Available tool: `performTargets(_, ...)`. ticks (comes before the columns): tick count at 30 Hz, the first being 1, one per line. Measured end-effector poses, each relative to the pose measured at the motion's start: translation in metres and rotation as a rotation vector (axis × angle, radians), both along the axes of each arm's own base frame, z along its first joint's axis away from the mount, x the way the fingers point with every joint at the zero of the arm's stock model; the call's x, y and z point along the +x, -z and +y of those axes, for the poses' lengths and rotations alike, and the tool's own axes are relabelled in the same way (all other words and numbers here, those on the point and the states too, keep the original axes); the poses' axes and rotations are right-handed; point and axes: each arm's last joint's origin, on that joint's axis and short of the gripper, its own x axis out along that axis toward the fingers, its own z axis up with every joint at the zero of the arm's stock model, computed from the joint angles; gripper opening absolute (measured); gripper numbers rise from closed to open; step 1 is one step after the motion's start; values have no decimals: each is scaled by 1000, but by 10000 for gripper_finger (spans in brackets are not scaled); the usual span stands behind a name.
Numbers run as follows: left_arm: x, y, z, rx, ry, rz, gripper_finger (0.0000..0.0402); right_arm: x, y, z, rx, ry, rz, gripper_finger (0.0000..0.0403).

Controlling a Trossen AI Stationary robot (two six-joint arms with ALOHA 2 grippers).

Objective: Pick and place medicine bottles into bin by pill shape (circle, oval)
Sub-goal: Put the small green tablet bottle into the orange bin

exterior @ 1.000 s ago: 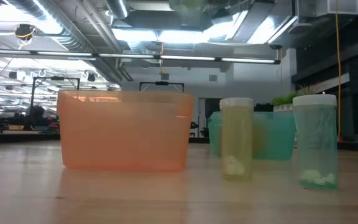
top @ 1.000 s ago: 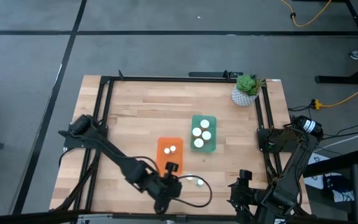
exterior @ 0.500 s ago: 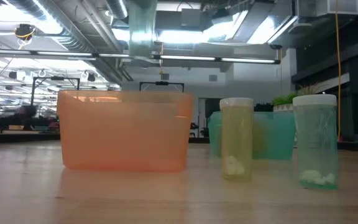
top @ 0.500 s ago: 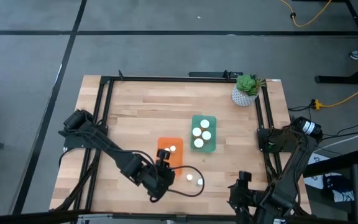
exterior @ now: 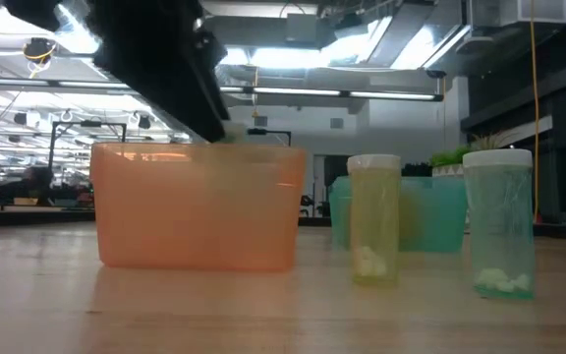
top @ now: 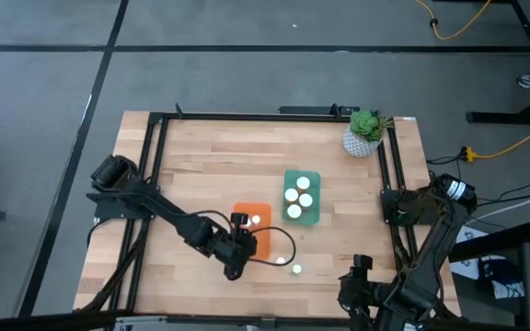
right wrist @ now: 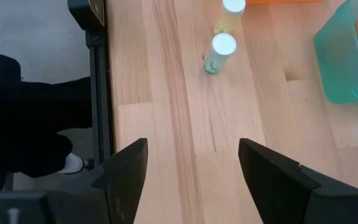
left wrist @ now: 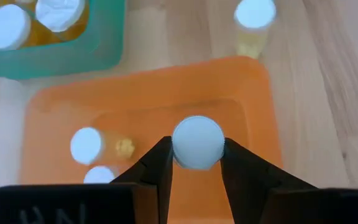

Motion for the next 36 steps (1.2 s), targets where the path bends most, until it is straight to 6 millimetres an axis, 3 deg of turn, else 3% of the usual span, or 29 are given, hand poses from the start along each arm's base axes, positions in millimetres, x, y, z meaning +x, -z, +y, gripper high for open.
performTargets(7,8,12,10,-55,-14,-84,106,0,0,0,-4,-1,3,255)
performTargets(16,15,25,24,-115,-16,-10,106,0,0,-1,-7,-1,5,255)
performTargets(29,16,24,25,-97,-32,-24,107,0,0,-1,-8,-2,6,255)
performTargets(36,16,25,25,-98,-33,-23,134,0,0,-1,-7,-1,6,255)
